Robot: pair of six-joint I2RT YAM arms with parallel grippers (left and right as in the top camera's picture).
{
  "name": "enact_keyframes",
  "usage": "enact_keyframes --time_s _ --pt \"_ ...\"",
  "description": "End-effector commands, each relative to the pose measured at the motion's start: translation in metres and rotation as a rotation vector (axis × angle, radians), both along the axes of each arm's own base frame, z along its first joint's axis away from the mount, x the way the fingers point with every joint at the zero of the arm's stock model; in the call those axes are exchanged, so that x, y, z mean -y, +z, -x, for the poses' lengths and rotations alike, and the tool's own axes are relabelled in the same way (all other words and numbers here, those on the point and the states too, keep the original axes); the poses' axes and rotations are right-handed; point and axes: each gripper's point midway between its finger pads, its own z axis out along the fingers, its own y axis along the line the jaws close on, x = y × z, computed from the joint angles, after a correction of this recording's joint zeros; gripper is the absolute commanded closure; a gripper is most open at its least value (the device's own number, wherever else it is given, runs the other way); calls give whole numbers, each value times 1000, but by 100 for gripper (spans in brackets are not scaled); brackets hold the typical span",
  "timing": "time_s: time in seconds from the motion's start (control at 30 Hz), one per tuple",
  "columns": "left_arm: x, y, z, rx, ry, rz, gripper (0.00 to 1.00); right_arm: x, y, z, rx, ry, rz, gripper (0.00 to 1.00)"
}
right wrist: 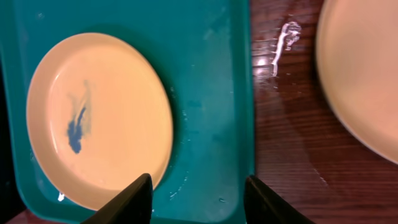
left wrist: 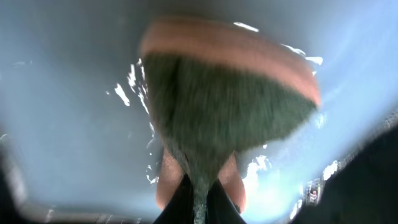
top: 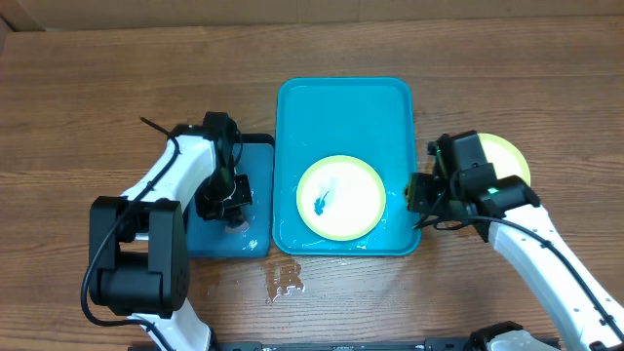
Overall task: Clean dirty plates on tray and stack at the side
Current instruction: 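Dip the sponge in the basin water with the left gripper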
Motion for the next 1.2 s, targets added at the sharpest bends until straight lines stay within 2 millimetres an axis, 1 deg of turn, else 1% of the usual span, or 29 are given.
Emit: enact_keyframes --time_s 0.0,0.07,0.17,0.27,0.43,0.5,0.63,0.7,0.77,0.9,1.03,1.07,1.17 --pt "-9 28 -21 74 -3 -64 96 21 9 -10 13 -113 -3 52" --pt "-10 39 -27 110 -5 -71 96 25 9 -11 9 -127 -14 52" --pt "-9 40 -30 130 4 -66 96 20 10 -11 14 -77 -30 53" --pt "-6 27 -24 115 -6 -68 96 14 10 -9 16 -12 -42 52" --pt "-2 -8 -11 100 -18 -69 96 6 -2 -4 -27 27 -68 53" --pt "-2 -14 -7 86 -15 -72 96 -4 -9 0 -46 92 -98 53" --pt "-4 -10 -10 90 -53 -75 96 -14 -29 4 -104 136 -101 53" --pt "-8 -1 -14 88 -51 -89 96 -17 -38 2 -121 140 -96 57" --pt "-8 15 -21 90 -49 -88 96 -20 -48 -2 -135 132 -99 58" --pt "1 59 -42 141 -47 -63 95 -28 -63 -8 -148 125 -105 59" --pt "25 107 -64 232 -70 8 96 -49 -72 -9 -153 162 -129 60" --pt "32 116 -69 254 -80 24 96 -52 -75 -10 -153 157 -124 62" --pt "54 134 -78 311 -123 57 96 -61 -85 -13 -147 144 -102 64"
